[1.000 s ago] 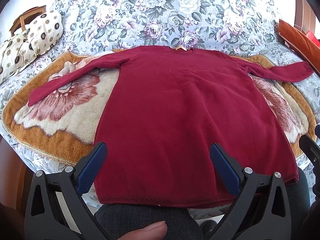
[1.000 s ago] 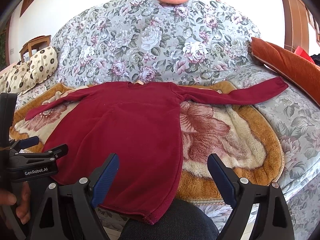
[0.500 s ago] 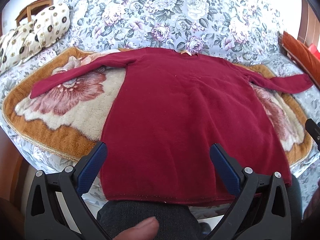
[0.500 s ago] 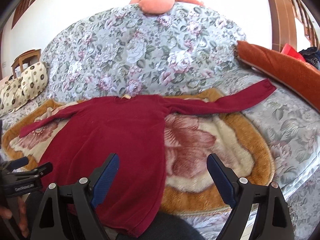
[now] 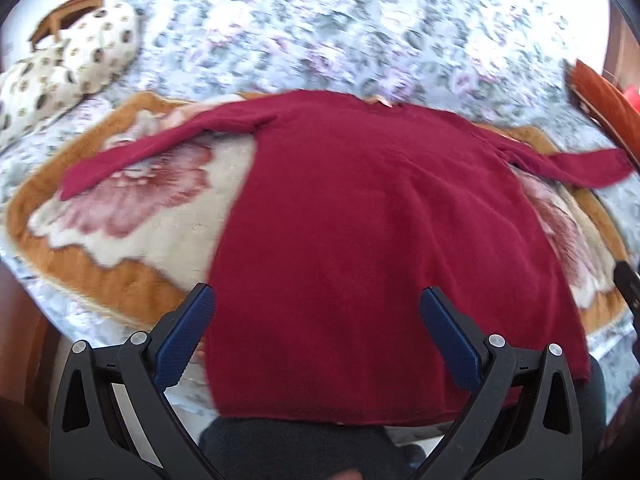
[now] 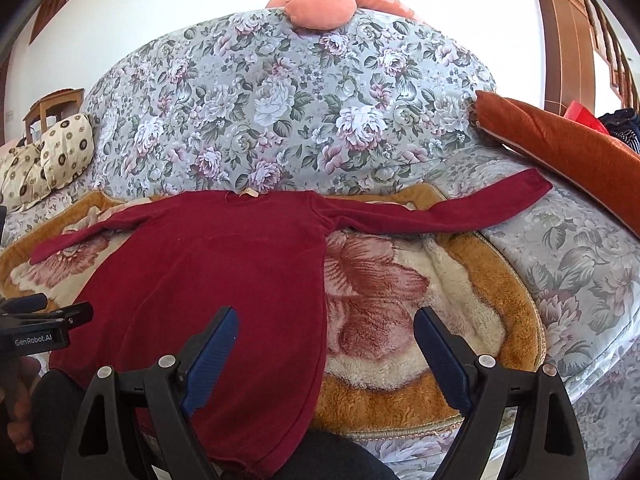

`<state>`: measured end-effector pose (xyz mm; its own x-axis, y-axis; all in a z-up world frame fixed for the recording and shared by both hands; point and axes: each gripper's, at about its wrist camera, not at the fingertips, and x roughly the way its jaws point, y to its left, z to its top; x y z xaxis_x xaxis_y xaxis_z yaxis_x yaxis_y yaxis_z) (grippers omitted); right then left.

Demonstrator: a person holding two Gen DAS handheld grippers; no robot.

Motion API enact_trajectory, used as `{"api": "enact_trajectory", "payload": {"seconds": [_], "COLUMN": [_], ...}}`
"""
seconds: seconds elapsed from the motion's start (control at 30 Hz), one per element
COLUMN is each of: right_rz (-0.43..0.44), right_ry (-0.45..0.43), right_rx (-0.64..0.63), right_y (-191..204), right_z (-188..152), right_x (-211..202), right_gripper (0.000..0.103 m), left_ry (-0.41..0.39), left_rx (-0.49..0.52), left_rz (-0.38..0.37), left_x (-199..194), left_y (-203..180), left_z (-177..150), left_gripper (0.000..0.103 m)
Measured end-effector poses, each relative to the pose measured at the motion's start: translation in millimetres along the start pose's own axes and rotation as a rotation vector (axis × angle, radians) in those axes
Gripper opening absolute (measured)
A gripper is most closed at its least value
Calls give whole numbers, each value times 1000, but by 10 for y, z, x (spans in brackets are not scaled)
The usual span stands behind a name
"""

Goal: Fold small clothes

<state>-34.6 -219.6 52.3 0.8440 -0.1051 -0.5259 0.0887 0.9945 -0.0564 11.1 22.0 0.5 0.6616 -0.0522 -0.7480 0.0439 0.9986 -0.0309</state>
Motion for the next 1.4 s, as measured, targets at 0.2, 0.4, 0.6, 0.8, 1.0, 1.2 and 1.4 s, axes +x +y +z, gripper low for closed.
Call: {"api": "enact_trajectory", "payload": {"seconds": [0.2,0.4,0.6,0.8,1.0,1.2,1.4], "right_rz": [3,1,2,1,-1,-2,-3], "right_ry": [18,31,51,50,49,46,48], "right_rx": [-3,-7,-7,-3,-3,-6,-11], "right_y": [5,13,9,3,3,3,11], "right_z": [-2,9,-1,4,9,8,12], "right_x": [46,74,89,93,91,85,87], "right_gripper": [88,88,88,88,88,88,88], "left_ry": [14,16,43,53,60,64,67], "left_rx": [13,20,-17,-30,-32,-36,-39], "left_rz": [55,58,48,40,39,35,32], "left_x": [72,85,121,139,146,161,166], "left_y": [-40,-46,27,50,37,35,35], "left_z": [-39,-48,-45,-44,-45,-53,-56], "left_gripper": [102,102,102,102,102,102,102]}}
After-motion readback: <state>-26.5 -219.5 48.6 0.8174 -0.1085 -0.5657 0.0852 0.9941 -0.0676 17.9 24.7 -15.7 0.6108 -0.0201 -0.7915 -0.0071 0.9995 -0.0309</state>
